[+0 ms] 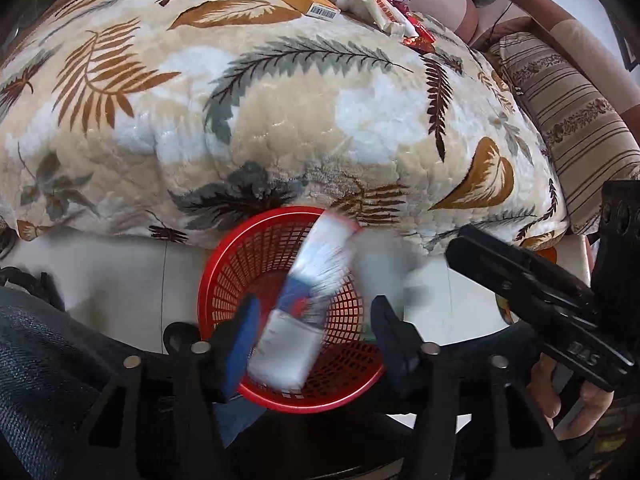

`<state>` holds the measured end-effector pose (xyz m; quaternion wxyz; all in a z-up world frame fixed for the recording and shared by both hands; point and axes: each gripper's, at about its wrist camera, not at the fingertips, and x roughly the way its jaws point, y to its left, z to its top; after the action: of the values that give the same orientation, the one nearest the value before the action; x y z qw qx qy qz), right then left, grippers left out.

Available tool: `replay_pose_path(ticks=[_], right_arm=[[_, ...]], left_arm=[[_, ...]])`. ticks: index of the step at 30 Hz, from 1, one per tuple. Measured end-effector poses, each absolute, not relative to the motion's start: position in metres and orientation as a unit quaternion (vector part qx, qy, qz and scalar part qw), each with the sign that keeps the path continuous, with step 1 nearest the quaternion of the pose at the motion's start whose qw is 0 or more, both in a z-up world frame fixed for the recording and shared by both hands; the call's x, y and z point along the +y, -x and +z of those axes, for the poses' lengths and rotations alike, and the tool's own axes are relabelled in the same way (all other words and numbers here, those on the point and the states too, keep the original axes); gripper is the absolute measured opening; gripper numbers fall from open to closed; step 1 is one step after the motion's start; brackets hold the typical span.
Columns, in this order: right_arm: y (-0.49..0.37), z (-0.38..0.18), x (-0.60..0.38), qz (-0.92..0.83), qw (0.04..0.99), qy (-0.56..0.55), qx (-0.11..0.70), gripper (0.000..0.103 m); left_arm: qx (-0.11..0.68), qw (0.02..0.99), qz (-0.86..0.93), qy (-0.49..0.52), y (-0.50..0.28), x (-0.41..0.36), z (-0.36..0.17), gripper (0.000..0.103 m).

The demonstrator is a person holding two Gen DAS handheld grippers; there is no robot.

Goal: Collect trash
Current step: 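Carry both items to the red wastebasket and open both tools to drop them, then grasp the orange cream box with the left tool while the right tool grasps the red snack wrapper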

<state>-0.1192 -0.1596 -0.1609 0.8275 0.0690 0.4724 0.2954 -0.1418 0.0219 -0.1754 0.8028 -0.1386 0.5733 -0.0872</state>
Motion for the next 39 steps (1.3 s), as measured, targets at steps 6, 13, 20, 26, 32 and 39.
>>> replay_pose_path(ticks=[6,13,20,26,32,39], right_arm=[[0.120,-0.142,-0.174,0.289,0.848,-0.093,0.434,0.047],[0.130,-0.089,-0.193,0.257,0.905,-0.103,0.324,0.067],[0.086,-0.035,-0.216,0.216,0.931,-0.126,0.265,0.081],[0.009,-0.019,-0.239,0.191,0.928,-0.155,0.281,0.081],[-0.069,-0.011,-0.255,0.149,0.930,-0.182,0.282,0.081],[-0.113,-0.062,-0.265,0.150,0.909,-0.215,0.325,0.081]], left_arm=[[0.566,0.805,-0.094,0.148,0.140,0.026,-0.171,0.064],[0.525,0.834,-0.080,0.149,0.124,0.037,-0.135,0.075],[0.489,0.856,-0.073,0.150,0.063,0.044,-0.079,0.082],[0.454,0.876,-0.056,0.152,0.014,0.041,-0.049,0.082],[0.454,0.877,-0.045,0.153,-0.050,0.034,-0.044,0.082],[0.479,0.863,-0.018,0.157,-0.122,0.027,-0.091,0.082]])
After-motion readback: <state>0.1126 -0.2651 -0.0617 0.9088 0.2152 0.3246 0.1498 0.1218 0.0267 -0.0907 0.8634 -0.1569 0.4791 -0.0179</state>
